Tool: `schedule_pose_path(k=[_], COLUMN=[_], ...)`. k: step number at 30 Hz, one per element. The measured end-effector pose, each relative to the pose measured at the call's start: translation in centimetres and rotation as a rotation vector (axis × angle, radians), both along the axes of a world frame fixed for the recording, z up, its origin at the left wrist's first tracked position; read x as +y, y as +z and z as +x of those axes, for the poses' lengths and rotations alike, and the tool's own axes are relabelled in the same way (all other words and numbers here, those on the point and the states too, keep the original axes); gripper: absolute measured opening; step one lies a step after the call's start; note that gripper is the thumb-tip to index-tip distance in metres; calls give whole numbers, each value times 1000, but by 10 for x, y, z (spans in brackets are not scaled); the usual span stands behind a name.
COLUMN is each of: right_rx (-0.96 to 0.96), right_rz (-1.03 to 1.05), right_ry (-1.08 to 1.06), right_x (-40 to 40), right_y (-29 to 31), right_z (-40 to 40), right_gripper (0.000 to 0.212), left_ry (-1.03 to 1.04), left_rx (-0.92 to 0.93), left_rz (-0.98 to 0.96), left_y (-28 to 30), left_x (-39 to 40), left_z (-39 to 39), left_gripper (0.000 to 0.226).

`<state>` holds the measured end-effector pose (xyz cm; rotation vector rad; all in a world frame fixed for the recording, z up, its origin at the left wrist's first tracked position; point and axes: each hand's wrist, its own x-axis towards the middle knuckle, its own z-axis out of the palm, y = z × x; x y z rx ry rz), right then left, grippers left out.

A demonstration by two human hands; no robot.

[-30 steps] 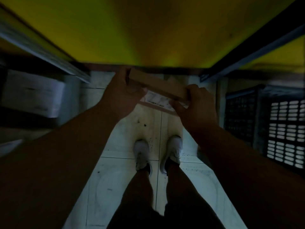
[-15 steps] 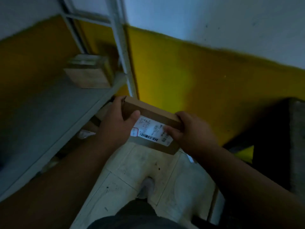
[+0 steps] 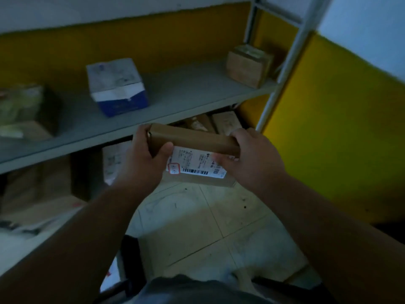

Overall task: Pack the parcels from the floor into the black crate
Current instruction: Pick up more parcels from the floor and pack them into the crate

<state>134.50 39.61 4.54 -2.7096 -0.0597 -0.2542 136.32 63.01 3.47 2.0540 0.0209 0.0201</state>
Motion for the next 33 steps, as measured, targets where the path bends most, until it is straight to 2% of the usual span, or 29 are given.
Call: schedule_pose_path(k=[5, 8, 11, 17, 20, 22, 25, 28, 31, 33], right_rx=[95, 205, 381, 583, 598, 573, 611, 668, 729, 757], right_rz=[-122, -224, -272, -256, -183, -97, 70, 112, 113, 77], right_ry=[238, 419, 589, 830, 808, 708, 466, 314, 185, 136], right_x=[132, 236, 341, 469, 498, 510, 527, 540, 550, 558], right_y=[-8, -31, -52, -81, -94, -107, -130, -161, -202, -234], right_z=[-14, -31, -59, -96, -100, -99, -91, -79, -78, -83], right_gripper=[44, 41, 33, 27, 24, 24, 35, 42, 47, 49], left_ry=[160, 267, 332, 278, 287, 362, 350, 124, 73, 131], left_rx=[-37, 23, 126, 225, 199, 197, 413, 624, 644, 634], left_rz=[67, 51, 127, 230, 319, 394, 430, 405, 403, 363], left_y=[-20, -48, -63, -73, -84, -92, -112, -145, -186, -219], left_x=[140, 240, 329, 430, 444, 447, 439, 411, 387, 385], left_z=[-60, -107, -158, -208, -215, -217, -220, -221, -214, -206], left_gripper=[34, 37, 43, 46, 60, 74, 93, 105, 102, 85])
